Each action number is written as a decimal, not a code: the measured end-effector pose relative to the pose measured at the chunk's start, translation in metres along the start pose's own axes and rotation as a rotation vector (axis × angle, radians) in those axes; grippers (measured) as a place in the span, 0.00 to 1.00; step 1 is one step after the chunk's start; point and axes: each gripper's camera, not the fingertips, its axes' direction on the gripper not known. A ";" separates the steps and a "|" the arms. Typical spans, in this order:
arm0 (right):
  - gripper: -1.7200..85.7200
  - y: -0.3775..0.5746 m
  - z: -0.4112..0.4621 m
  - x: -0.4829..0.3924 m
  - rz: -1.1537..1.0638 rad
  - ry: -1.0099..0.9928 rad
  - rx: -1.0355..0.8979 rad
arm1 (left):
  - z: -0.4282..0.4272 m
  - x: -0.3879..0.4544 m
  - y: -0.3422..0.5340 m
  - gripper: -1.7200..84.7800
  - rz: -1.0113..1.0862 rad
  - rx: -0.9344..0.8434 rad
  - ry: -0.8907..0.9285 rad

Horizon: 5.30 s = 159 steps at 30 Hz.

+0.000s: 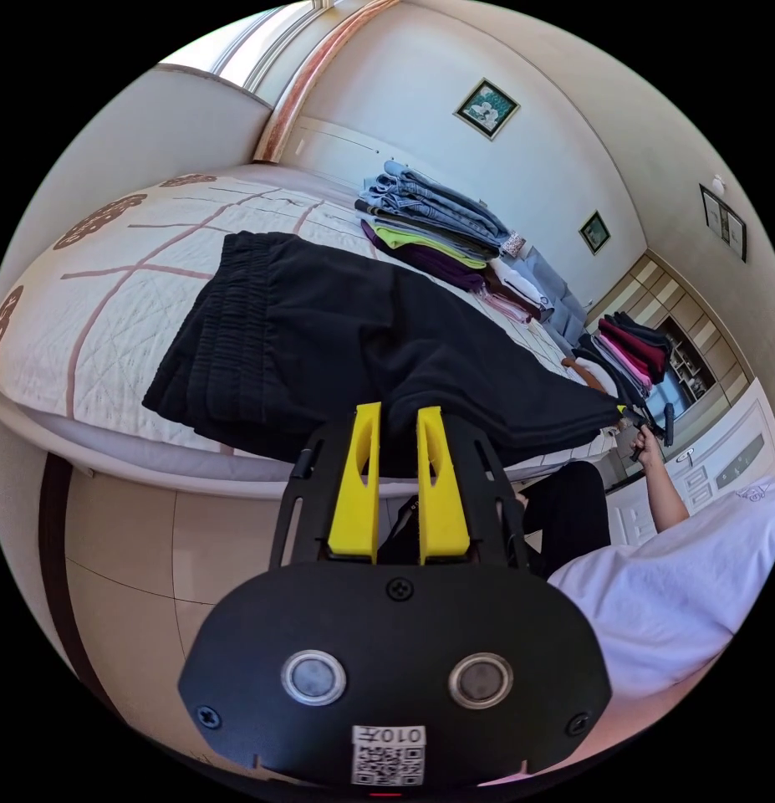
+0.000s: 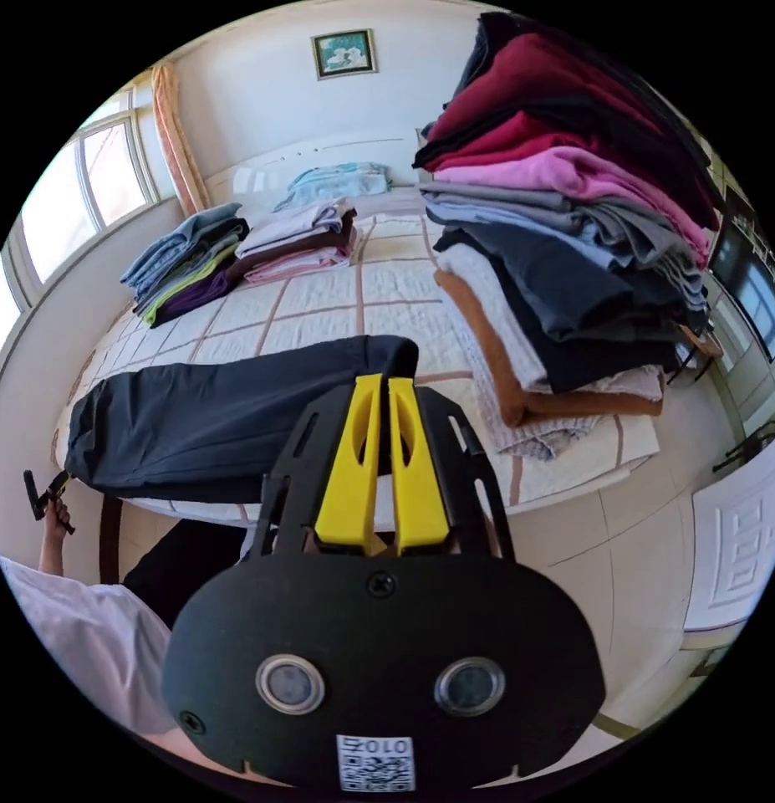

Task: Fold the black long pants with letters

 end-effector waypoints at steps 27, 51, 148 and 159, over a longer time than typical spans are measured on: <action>0.08 0.090 0.007 -0.062 0.140 0.106 0.218 | -0.104 -0.121 0.099 0.14 -0.445 0.336 0.140; 0.08 0.111 0.056 -0.172 -0.059 -0.039 0.063 | -0.075 -0.148 0.089 0.13 -0.661 0.327 0.187; 0.17 0.012 0.052 0.083 0.781 -0.272 0.071 | -0.107 -0.035 0.058 0.06 -0.432 0.524 0.011; 0.08 0.030 0.056 0.100 0.851 -0.485 0.155 | -0.106 -0.045 0.058 0.04 -0.436 0.528 0.046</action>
